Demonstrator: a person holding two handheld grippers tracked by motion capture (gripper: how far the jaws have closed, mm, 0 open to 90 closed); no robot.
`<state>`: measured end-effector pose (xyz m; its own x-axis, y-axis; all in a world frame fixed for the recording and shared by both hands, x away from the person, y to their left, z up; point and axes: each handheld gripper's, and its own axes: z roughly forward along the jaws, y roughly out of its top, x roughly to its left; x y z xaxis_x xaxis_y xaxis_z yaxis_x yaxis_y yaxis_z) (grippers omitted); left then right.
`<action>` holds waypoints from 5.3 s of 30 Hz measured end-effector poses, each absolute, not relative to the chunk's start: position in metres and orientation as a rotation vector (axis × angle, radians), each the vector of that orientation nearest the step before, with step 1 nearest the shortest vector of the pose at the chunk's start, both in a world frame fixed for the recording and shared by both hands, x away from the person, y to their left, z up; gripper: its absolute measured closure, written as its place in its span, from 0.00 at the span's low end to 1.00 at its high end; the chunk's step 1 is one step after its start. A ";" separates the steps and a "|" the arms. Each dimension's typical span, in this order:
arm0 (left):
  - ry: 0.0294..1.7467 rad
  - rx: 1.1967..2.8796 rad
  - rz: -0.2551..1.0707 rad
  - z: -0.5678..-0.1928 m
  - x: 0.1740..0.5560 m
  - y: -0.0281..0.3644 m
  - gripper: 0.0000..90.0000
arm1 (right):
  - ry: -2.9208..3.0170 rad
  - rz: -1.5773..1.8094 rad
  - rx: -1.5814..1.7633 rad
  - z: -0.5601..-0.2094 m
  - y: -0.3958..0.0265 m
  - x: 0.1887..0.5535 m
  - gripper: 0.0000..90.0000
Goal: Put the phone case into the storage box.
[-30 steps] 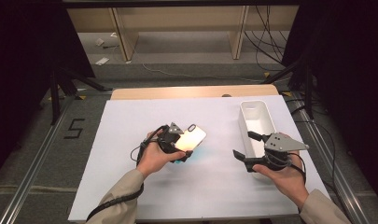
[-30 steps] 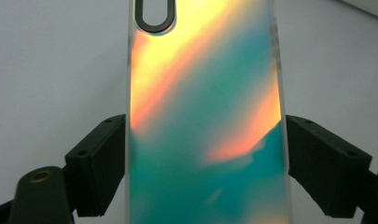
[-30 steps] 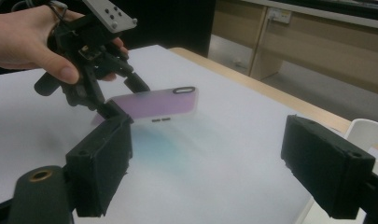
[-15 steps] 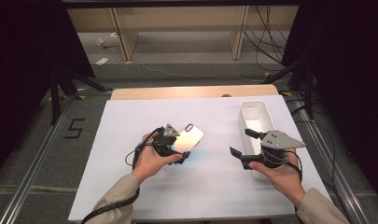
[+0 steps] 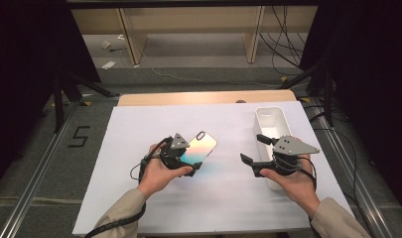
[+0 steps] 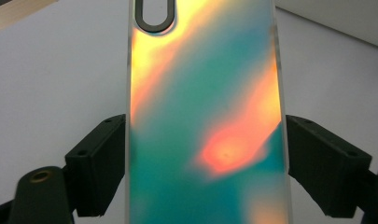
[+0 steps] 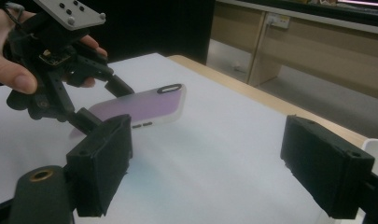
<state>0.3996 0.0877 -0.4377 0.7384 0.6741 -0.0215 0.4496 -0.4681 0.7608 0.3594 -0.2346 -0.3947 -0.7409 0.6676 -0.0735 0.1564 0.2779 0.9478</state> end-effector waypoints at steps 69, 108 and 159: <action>0.726 2.076 0.374 -0.433 0.370 0.064 0.19 | 2.216 1.516 0.867 -0.417 -0.149 0.424 0.32; 0.696 2.099 0.448 -0.437 0.370 0.060 0.19 | 2.240 1.640 1.057 -0.415 -0.148 0.428 0.74; 0.707 2.042 0.359 -0.440 0.378 0.076 0.03 | 2.471 1.583 0.527 -0.370 -0.156 0.414 0.89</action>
<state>0.3776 0.0756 -0.4402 0.7928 0.6092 -0.0217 0.3427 -0.4160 0.8423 0.4139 -0.1563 -0.3700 -0.9251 0.3758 0.0547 0.2069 0.3779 0.9024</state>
